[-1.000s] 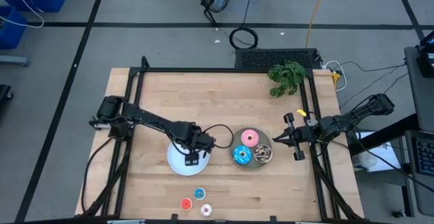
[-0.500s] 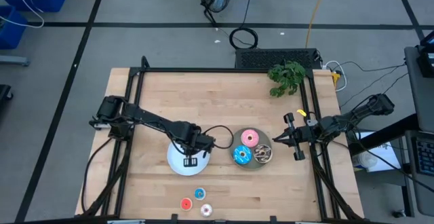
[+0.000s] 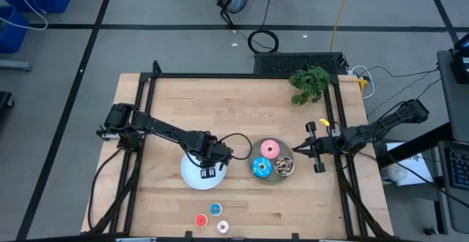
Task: Pick & Place donuts
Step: Put the small brown donut on the white plate
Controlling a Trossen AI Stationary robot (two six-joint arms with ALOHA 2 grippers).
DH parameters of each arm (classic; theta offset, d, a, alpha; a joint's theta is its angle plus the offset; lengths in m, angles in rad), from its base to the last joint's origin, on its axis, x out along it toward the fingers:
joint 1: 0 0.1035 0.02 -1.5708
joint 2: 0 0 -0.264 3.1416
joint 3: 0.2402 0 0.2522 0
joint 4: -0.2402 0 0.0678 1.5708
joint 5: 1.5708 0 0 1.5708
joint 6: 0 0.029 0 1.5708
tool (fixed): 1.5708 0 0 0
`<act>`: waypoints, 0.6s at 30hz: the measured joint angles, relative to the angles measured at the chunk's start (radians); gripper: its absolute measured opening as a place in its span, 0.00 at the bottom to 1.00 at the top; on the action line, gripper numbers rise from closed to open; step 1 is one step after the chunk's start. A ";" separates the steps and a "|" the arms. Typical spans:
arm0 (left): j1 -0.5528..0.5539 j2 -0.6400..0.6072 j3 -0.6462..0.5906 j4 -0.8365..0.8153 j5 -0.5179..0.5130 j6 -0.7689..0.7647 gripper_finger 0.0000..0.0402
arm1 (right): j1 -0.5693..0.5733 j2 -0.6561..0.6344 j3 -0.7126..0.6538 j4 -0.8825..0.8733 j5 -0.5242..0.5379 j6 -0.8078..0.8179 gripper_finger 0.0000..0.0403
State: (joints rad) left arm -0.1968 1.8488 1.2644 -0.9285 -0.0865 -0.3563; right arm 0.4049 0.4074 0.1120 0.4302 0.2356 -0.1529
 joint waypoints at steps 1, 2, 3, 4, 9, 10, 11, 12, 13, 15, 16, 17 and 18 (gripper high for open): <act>0.000 0.000 0.000 0.000 0.003 -0.010 0.45 | 0.000 0.035 0.000 0.024 0.000 -0.014 0.00; 0.003 0.000 0.000 0.003 0.009 -0.018 0.46 | 0.000 0.073 0.000 0.060 -0.001 -0.032 0.00; 0.007 0.000 0.000 0.004 0.012 -0.025 0.46 | 0.000 0.113 0.000 0.104 -0.001 -0.047 0.00; 0.011 0.000 0.000 0.004 0.014 -0.036 0.47 | 0.000 0.157 0.002 0.146 -0.001 -0.061 0.00; 0.040 0.000 0.000 0.000 0.036 -0.071 0.46 | 0.000 0.412 0.084 0.263 -0.003 -0.085 0.00; 0.043 0.000 0.000 -0.002 0.037 -0.070 0.45 | 0.000 0.469 0.115 0.263 -0.002 -0.077 0.00; 0.044 0.000 0.000 -0.003 0.037 -0.068 0.45 | 0.000 0.529 0.147 0.263 -0.002 -0.067 0.00; 0.046 0.000 0.000 -0.003 0.038 -0.063 0.44 | 0.000 0.590 0.181 0.263 -0.002 -0.061 0.00; 0.045 0.000 0.000 -0.003 0.039 -0.059 0.43 | 0.000 0.649 0.215 0.265 -0.002 -0.061 0.00; 0.044 0.000 0.000 -0.002 0.038 -0.058 0.42 | 0.000 0.767 0.278 0.295 -0.002 -0.065 0.00; 0.044 0.000 0.000 -0.002 0.037 -0.061 0.42 | 0.000 0.823 0.306 0.315 -0.003 -0.071 0.00; 0.044 0.000 0.000 -0.002 0.037 -0.064 0.41 | 0.000 0.876 0.333 0.335 -0.003 -0.079 0.00; 0.044 0.000 0.000 -0.002 0.037 -0.066 0.41 | 0.000 0.926 0.358 0.353 -0.003 -0.092 0.00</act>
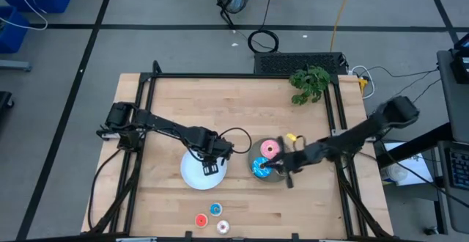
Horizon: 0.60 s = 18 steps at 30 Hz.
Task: Pick & Place donuts
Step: Put the small brown donut on the white plate
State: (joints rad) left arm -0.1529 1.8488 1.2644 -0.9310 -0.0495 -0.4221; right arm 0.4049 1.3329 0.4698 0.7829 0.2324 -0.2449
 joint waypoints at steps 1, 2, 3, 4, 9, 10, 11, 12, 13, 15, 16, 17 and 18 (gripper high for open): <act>-0.002 0.000 0.000 0.000 0.000 -0.002 0.41 | 0.000 0.046 0.024 0.018 0.001 -0.008 0.00; -0.004 0.000 0.000 0.000 -0.002 -0.006 0.41 | -0.003 0.090 0.046 0.041 0.003 -0.012 0.00; -0.006 0.000 0.000 0.001 -0.004 -0.007 0.40 | -0.009 0.133 0.067 0.071 0.003 -0.011 0.00; -0.007 0.000 0.000 0.002 -0.004 -0.009 0.40 | -0.017 0.175 0.088 0.105 0.003 -0.006 0.00; -0.014 -0.037 0.000 0.010 -0.017 -0.045 0.40 | -0.053 0.378 0.165 0.299 0.162 0.021 0.00; -0.016 -0.051 0.000 0.009 -0.029 -0.056 0.40 | -0.057 0.418 0.171 0.340 0.192 0.019 0.00; -0.019 -0.066 0.000 0.009 -0.041 -0.066 0.40 | -0.063 0.454 0.178 0.379 0.211 0.019 0.00; -0.019 -0.084 0.000 0.010 -0.056 -0.076 0.40 | -0.066 0.483 0.184 0.413 0.214 0.022 0.00; -0.019 -0.103 0.000 0.010 -0.069 -0.083 0.40 | -0.072 0.511 0.193 0.444 0.214 0.028 0.00; -0.020 -0.139 0.000 0.010 -0.089 -0.102 0.40 | -0.079 0.549 0.219 0.466 0.216 0.022 0.00; -0.019 -0.151 0.000 0.010 -0.094 -0.118 0.40 | -0.081 0.562 0.232 0.464 0.222 0.007 0.00; -0.019 -0.157 0.000 0.009 -0.097 -0.132 0.40 | -0.081 0.571 0.247 0.457 0.239 -0.013 0.00; -0.016 -0.160 0.000 0.003 -0.099 -0.138 0.40 | -0.080 0.578 0.265 0.443 0.243 -0.030 0.00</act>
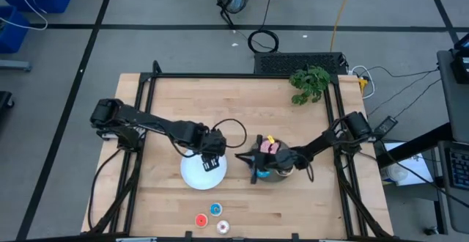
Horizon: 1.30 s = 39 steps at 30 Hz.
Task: Pick & Place donuts
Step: Put the small brown donut on the white plate
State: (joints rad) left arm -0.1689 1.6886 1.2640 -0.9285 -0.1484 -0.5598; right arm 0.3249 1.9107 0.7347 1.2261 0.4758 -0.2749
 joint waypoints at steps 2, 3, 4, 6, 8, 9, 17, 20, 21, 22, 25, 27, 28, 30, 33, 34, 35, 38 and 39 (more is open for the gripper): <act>0.000 0.000 -0.001 -0.009 0.002 0.000 0.40 | 0.003 -0.001 0.033 -0.042 -0.003 -0.012 0.00; 0.000 -0.001 -0.009 -0.003 0.005 0.000 0.40 | 0.004 -0.002 0.053 -0.074 -0.008 -0.015 0.00; 0.000 -0.001 -0.019 0.009 0.008 0.000 0.40 | 0.004 -0.001 0.072 -0.109 -0.018 -0.014 0.00; 0.000 0.000 -0.040 0.037 0.008 -0.004 0.40 | -0.001 -0.001 0.100 -0.186 -0.060 -0.004 0.00; 0.000 0.001 -0.053 0.066 0.009 -0.016 0.40 | -0.012 0.000 0.120 -0.247 -0.097 0.020 0.00; -0.002 0.001 -0.053 0.071 0.009 -0.020 0.40 | -0.018 0.000 0.123 -0.253 -0.110 0.028 0.00; -0.015 0.000 -0.053 0.072 0.008 -0.056 0.40 | -0.058 0.090 0.168 -0.195 -0.192 0.080 0.00; -0.026 0.000 -0.058 0.077 0.006 -0.079 0.40 | -0.057 0.137 0.231 -0.247 -0.189 0.074 0.00; -0.032 0.001 -0.067 0.090 0.005 -0.082 0.40 | -0.057 0.149 0.241 -0.247 -0.188 0.068 0.00; -0.038 0.005 -0.080 0.109 0.005 -0.082 0.40 | -0.055 0.157 0.255 -0.248 -0.188 0.060 0.00; -0.058 0.010 -0.122 0.144 0.008 -0.084 0.40 | -0.053 0.169 0.273 -0.260 -0.170 0.051 0.00; -0.066 0.009 -0.144 0.175 0.008 -0.085 0.40 | -0.055 0.170 0.273 -0.278 -0.166 0.053 0.00; -0.069 0.009 -0.154 0.192 0.008 -0.085 0.40 | -0.058 0.170 0.273 -0.283 -0.165 0.056 0.00; -0.070 0.009 -0.164 0.209 0.007 -0.089 0.40 | -0.064 0.170 0.272 -0.283 -0.164 0.061 0.00; -0.069 0.008 -0.164 0.221 0.005 -0.090 0.40 | -0.066 0.170 0.273 -0.268 -0.165 0.062 0.00; -0.069 0.009 -0.164 0.226 0.006 -0.090 0.40 | -0.067 0.170 0.276 -0.270 -0.167 0.065 0.00; -0.069 0.010 -0.164 0.229 0.006 -0.090 0.40 | -0.068 0.170 0.284 -0.284 -0.170 0.071 0.00; -0.069 0.013 -0.164 0.229 0.006 -0.091 0.40 | -0.075 0.170 0.304 -0.331 -0.193 0.085 0.00; -0.069 0.013 -0.164 0.230 0.006 -0.091 0.40 | -0.075 0.170 0.309 -0.342 -0.192 0.087 0.00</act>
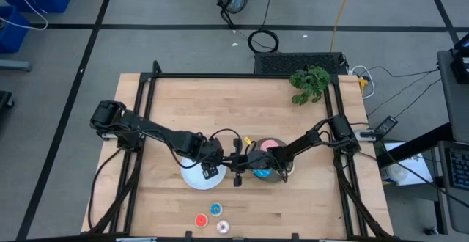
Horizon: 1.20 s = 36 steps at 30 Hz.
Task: Pick & Place donuts
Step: Put the small brown donut on the white plate, then put the small orange donut on the white plate
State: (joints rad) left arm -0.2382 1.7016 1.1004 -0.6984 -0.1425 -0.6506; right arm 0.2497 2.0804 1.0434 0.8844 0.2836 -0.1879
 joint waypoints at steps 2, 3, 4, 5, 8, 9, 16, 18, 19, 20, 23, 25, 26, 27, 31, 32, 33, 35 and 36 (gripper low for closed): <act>0.000 0.000 0.000 0.010 -0.001 0.000 0.40 | 0.000 0.000 0.001 -0.008 0.003 0.000 0.00; 0.000 0.000 0.000 0.016 -0.001 0.000 0.40 | 0.000 0.000 0.001 -0.011 0.003 0.000 0.00; 0.000 0.000 0.000 0.023 -0.003 0.000 0.40 | -0.001 0.000 0.001 -0.015 0.002 0.000 0.00; 0.000 0.000 0.000 0.032 -0.005 0.002 0.40 | -0.001 0.000 0.001 -0.017 0.001 0.000 0.00; 0.001 0.000 0.000 0.067 0.001 0.013 0.40 | -0.005 0.000 0.001 -0.021 -0.001 0.000 0.00; 0.001 0.000 0.000 0.073 0.003 0.013 0.40 | -0.008 0.000 0.001 -0.021 -0.001 0.000 0.00; 0.001 0.000 0.000 0.073 0.007 0.020 0.40 | -0.029 0.007 0.002 -0.034 -0.051 0.027 0.00; 0.000 0.000 0.000 0.072 0.011 0.021 0.40 | -0.034 0.021 0.004 -0.037 -0.053 0.030 0.00; 0.000 0.000 0.000 0.075 0.011 0.021 0.40 | -0.034 0.026 0.004 -0.044 -0.054 0.030 0.00; 0.000 0.000 0.000 0.079 0.010 0.021 0.40 | -0.035 0.036 0.012 -0.043 -0.058 0.030 0.00; 0.004 0.000 0.000 0.078 0.014 0.028 0.40 | -0.035 0.058 0.035 -0.048 -0.072 0.030 0.00; 0.004 0.000 0.000 0.068 0.016 0.027 0.40 | -0.034 0.065 0.043 -0.052 -0.069 0.027 0.00; 0.004 0.000 0.000 0.065 0.014 0.024 0.40 | -0.034 0.065 0.043 -0.054 -0.069 0.023 0.00; 0.004 0.000 0.000 0.061 0.012 0.023 0.40 | -0.034 0.065 0.043 -0.056 -0.060 0.021 0.00; 0.001 0.000 0.000 0.050 -0.008 0.045 0.40 | -0.028 0.044 0.043 -0.079 -0.051 0.005 0.00; 0.001 -0.001 0.000 0.050 -0.008 0.061 0.40 | -0.025 0.033 0.043 -0.092 -0.052 -0.006 0.00; 0.001 -0.006 0.001 0.044 -0.009 0.076 0.40 | -0.019 0.017 0.043 -0.117 -0.052 -0.021 0.00; 0.001 -0.018 0.003 0.036 -0.009 0.094 0.40 | -0.006 -0.025 0.040 -0.163 -0.049 -0.053 0.00; 0.001 -0.028 0.004 0.038 -0.009 0.098 0.40 | 0.000 -0.054 0.029 -0.177 -0.048 -0.062 0.00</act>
State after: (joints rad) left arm -0.2371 1.6735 1.1048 -0.6607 -0.1515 -0.5524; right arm 0.2494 2.0266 1.0729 0.7077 0.2352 -0.2503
